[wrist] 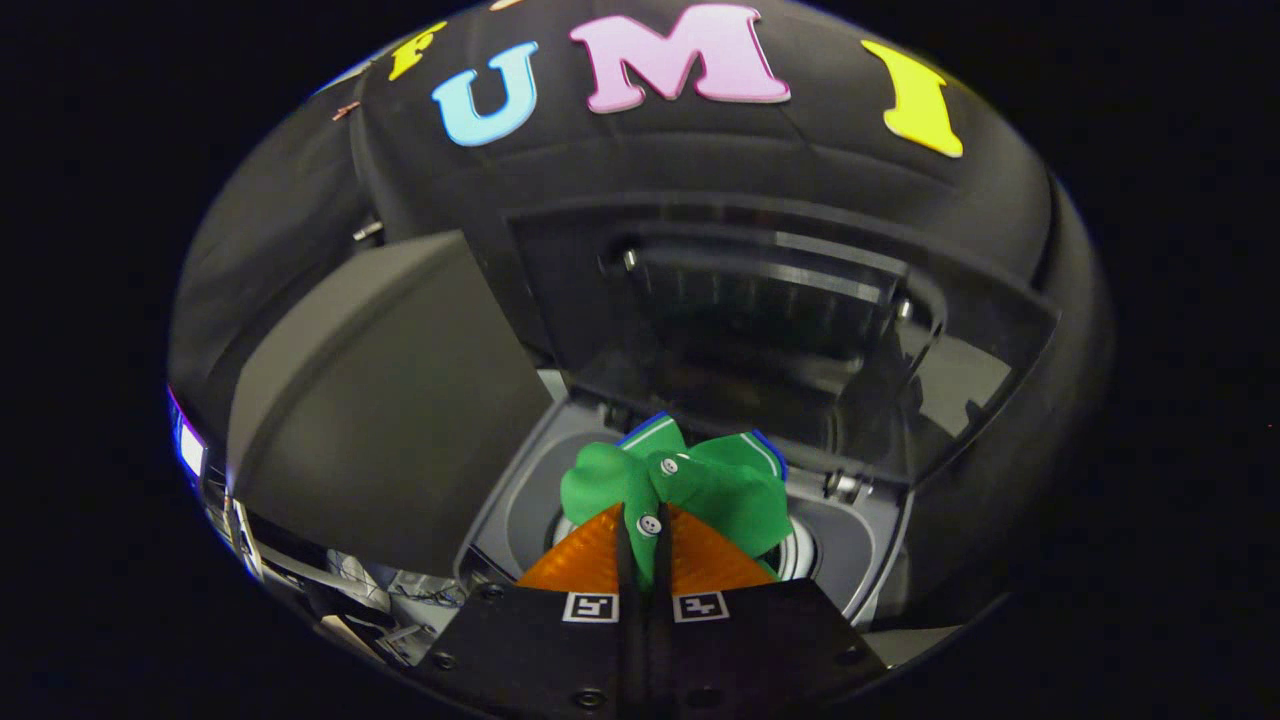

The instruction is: Put the clothes into the washing machine and then close the washing machine lid.

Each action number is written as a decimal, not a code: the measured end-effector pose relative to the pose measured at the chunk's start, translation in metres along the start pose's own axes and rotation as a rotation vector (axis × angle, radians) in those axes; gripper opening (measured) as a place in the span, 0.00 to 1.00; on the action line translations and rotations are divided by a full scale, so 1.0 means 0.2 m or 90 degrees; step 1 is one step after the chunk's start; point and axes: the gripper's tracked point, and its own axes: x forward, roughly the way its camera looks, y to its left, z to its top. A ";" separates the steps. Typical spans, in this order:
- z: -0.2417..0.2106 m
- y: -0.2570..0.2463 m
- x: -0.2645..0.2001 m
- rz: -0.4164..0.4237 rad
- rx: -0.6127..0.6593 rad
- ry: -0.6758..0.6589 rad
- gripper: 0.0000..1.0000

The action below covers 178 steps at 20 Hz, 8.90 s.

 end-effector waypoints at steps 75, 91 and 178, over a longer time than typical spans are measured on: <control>1.01 -0.33 -0.08 -0.237 0.105 -0.245 1.00; 0.72 -0.23 -0.19 -0.232 0.099 -0.237 1.00; 1.12 1.09 -0.97 -0.079 -0.072 -0.565 0.98</control>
